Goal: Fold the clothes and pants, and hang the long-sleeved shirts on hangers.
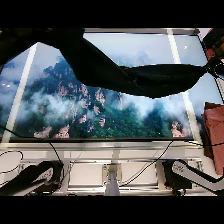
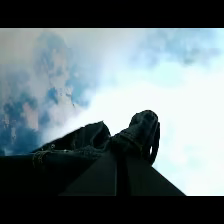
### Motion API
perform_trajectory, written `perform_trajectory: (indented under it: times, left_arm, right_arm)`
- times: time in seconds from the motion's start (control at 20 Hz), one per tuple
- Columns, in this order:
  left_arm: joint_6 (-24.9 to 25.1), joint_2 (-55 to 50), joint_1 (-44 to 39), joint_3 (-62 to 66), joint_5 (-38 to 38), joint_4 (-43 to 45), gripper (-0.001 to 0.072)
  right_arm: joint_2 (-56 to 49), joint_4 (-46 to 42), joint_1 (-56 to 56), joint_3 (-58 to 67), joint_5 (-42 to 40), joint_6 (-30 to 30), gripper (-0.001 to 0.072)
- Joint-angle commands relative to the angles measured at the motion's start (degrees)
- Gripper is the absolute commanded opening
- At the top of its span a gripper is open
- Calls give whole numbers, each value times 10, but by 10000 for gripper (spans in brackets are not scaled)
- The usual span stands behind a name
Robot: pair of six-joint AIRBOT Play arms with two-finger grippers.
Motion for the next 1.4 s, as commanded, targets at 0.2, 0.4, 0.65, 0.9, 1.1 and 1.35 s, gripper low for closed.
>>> perform_trajectory:
  times: [0.2,0.4,0.65,0.9,1.1,1.35]
  left_arm:
    - [-232,7,123,-53,-311,303,28]
    - [-232,-19,147,-78,-378,303,28]
    - [-232,-72,142,-83,-404,226,28]
    - [-231,-152,103,-83,-377,90,28]
    - [-230,-216,29,-83,-194,60,28]
    - [-230,-220,-24,-82,145,60,28]
  right_arm:
    - [-4,-136,0,1,90,1,38]
    - [-9,-143,0,0,127,0,38]
    - [-9,-47,0,0,80,0,38]
    - [-9,-67,0,0,97,-1,38]
    - [-9,-137,0,0,111,-1,38]
    - [-9,-200,0,0,109,-1,38]
